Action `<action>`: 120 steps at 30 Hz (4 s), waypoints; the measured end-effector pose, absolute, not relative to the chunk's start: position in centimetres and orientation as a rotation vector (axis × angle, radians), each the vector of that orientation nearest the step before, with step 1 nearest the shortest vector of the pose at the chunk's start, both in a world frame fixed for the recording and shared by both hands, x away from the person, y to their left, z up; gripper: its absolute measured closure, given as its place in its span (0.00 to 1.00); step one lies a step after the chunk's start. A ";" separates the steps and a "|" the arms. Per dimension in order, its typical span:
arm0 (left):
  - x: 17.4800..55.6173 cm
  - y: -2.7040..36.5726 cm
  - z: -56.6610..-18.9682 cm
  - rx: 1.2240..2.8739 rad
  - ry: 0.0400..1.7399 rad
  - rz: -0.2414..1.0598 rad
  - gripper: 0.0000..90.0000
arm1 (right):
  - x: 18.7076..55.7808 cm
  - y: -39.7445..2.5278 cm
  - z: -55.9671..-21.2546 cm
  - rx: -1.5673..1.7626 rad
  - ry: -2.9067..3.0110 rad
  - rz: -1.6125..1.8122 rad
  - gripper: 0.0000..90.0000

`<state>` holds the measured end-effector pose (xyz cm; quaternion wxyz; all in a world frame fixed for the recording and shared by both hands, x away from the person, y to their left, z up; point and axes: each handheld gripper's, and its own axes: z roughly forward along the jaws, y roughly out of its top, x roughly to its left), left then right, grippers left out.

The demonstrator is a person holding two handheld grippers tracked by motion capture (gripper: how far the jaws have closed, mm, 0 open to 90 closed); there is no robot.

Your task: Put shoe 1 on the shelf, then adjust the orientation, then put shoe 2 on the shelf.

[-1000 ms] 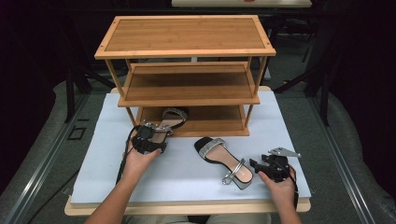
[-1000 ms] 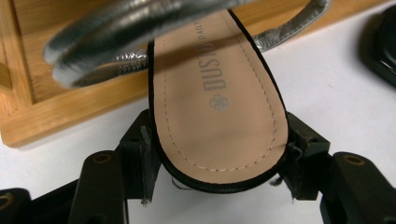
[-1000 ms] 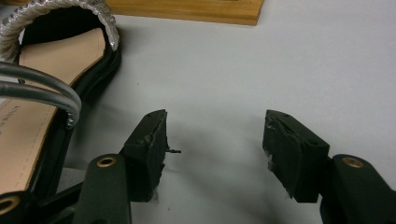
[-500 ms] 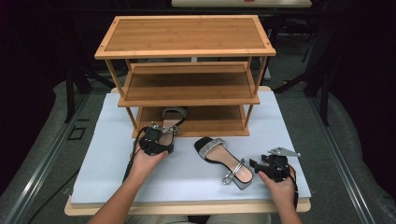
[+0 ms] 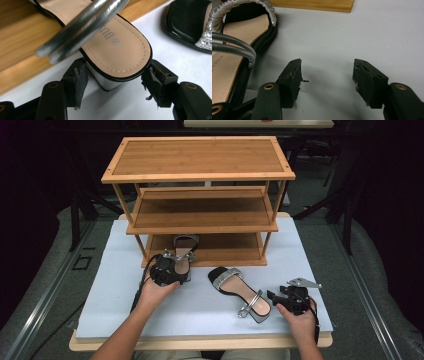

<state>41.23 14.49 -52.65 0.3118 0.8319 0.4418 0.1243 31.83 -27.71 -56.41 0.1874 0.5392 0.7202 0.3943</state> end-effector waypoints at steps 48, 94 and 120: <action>43.7 14.8 -52.3 2.142 1.178 0.349 0.45 | 31.8 -27.7 -56.4 1.513 2.033 1.119 0.44; 37.5 20.6 -50.1 2.109 1.157 0.241 0.49 | 33.6 -22.6 -46.9 1.287 2.426 0.876 0.46; 37.4 21.8 -49.8 2.048 1.174 0.246 0.48 | 35.8 -17.3 -50.4 1.246 2.679 0.644 0.35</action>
